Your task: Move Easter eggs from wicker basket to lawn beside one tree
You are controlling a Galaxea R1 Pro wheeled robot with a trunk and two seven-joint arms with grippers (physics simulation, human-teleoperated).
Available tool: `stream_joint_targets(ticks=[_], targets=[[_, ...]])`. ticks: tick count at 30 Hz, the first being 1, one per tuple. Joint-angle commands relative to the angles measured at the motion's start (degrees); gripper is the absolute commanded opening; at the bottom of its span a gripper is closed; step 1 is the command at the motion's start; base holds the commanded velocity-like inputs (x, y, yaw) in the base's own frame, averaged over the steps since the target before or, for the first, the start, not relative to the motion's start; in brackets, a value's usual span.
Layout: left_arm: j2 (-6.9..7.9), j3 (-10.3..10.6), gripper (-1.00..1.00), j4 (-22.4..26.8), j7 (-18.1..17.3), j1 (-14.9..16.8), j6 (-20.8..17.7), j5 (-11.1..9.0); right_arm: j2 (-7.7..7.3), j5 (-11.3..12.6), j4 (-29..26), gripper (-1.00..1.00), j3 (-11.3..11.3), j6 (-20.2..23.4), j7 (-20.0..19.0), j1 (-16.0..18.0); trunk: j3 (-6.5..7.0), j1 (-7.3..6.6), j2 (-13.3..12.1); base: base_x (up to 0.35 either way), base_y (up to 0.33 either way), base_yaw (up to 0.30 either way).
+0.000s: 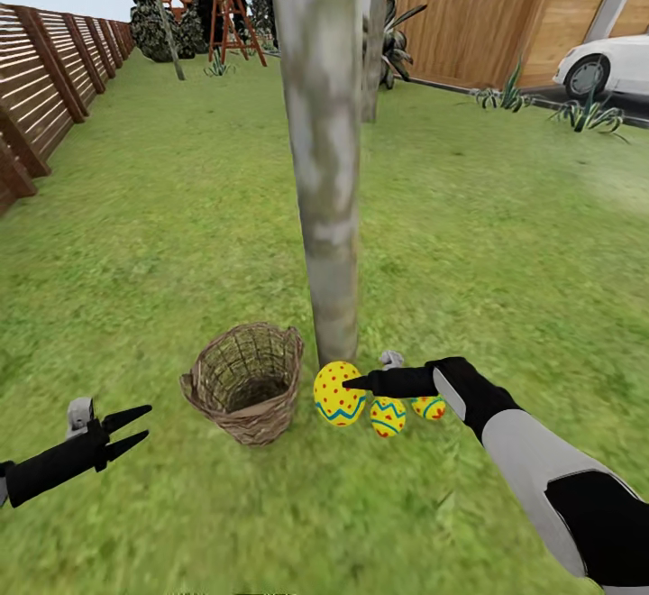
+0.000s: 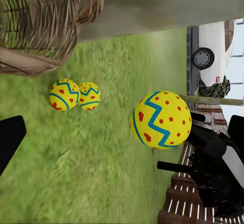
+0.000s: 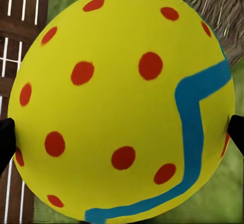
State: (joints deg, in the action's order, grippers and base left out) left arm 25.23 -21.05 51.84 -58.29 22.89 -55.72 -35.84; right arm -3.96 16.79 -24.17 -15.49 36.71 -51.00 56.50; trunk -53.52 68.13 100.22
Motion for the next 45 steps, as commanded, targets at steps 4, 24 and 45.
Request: stream_joint_targets(ticks=[4,24,45], targets=[[-0.01,0.0,1.00,0.0,-0.2,0.0,-0.3,0.1,-0.14,0.6,0.0,-1.00,-0.3,0.4,0.1,0.0,-0.04,-0.01,0.0,0.000,-0.302,0.207],[-1.11,-0.1,1.00,-1.3,-0.2,0.0,-0.3,0.1,0.03,0.6,0.7,-1.00,-0.4,0.0,0.8,0.0,-0.04,-0.01,0.0,0.000,-0.304,0.002],[-10.92,-6.1,1.00,-4.1,-5.2,0.6,-0.6,-17.8,2.47,0.0,-0.1,-1.00,-0.8,-8.3,39.5,-0.3,-0.04,-0.01,0.0,0.000,-0.081,0.000]])
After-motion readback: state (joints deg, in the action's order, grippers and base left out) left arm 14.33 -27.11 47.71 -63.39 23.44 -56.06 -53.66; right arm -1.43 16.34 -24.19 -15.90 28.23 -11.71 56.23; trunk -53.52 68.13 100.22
